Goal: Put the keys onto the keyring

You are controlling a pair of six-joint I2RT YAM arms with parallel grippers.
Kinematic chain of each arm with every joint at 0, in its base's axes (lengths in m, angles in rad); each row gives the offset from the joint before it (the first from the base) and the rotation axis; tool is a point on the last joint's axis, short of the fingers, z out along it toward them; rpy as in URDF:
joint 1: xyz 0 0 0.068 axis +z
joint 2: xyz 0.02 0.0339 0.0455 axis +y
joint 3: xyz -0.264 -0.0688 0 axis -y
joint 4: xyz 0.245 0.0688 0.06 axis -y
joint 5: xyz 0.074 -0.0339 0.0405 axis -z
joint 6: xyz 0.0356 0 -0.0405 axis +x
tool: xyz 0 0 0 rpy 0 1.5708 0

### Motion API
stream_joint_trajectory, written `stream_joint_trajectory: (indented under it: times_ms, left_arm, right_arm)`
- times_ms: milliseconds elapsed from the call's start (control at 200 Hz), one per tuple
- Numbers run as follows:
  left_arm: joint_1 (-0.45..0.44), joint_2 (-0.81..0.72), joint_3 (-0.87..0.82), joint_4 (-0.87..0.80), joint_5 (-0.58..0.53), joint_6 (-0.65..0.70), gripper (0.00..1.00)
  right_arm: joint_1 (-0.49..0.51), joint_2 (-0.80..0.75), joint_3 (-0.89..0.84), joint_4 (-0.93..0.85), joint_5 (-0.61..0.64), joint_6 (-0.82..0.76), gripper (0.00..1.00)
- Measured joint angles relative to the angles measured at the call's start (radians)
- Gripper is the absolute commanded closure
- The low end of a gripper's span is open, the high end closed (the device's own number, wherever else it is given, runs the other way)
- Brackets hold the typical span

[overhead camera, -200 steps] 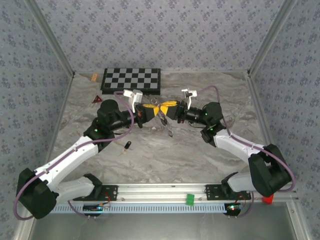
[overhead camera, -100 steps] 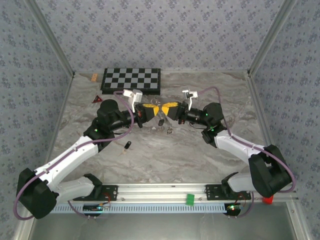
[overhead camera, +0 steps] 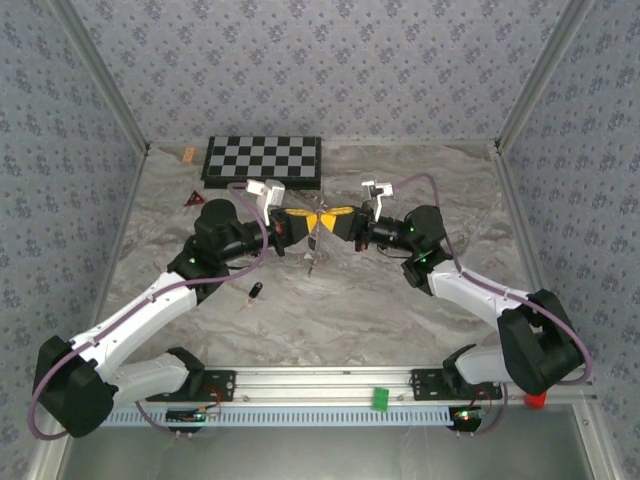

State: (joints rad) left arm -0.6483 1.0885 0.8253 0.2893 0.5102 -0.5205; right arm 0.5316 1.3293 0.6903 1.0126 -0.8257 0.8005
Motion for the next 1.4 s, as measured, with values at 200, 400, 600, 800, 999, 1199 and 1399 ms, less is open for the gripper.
stream_joint_trajectory:
  times_ms: [200,400,600,800,999,1199,1399]
  left_arm:
    - [0.000,0.000,-0.013,0.032,0.015,-0.019,0.77]
    - [0.005,0.011,-0.031,0.085,0.035,-0.053,1.00]
    - [0.007,0.013,-0.032,0.096,0.037,-0.055,1.00]
    - [0.006,0.006,0.005,-0.079,0.023,0.046,1.00]
    - [0.006,0.005,0.091,-0.267,-0.003,0.187,1.00]
    - [0.005,0.016,0.107,-0.385,-0.034,0.273,1.00]
    - [-0.014,0.041,0.131,-0.426,-0.040,0.308,1.00]
  right_arm:
    - [0.009,0.000,0.000,0.002,0.002,0.002,1.00]
    - [0.014,0.012,0.000,0.022,0.006,0.018,1.00]
    - [0.011,0.014,0.000,0.029,0.010,0.022,0.76]
    - [-0.018,-0.049,0.000,-0.158,0.045,-0.068,0.65]
    - [-0.023,-0.227,0.009,-0.462,0.136,-0.262,0.66]
    - [-0.023,-0.294,0.039,-0.677,0.158,-0.400,0.71]
    - [0.016,-0.303,0.069,-0.808,0.166,-0.498,0.70]
